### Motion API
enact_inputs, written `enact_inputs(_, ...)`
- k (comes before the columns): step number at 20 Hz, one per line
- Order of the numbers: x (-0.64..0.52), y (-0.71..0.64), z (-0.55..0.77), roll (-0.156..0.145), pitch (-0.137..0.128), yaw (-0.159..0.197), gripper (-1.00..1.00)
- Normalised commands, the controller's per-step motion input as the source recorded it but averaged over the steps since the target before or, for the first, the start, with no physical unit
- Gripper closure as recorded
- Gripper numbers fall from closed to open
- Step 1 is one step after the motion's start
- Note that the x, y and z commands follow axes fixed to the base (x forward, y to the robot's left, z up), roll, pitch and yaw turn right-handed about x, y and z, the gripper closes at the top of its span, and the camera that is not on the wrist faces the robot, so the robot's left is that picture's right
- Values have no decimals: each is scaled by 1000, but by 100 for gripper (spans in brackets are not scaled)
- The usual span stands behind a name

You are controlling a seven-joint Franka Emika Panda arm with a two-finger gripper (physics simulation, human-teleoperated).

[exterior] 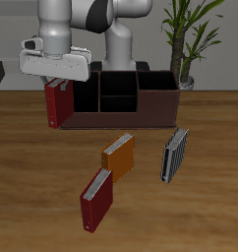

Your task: Place the right red book into the back desk caddy's right compartment

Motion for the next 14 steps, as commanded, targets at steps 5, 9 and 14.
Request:
enact_inputs(5,-77,513,633,30,-38,13,100)
enact_inputs(9,-72,206,342,12,-23,19,100)
enact_inputs(14,-261,314,528,12,-43,14,100)
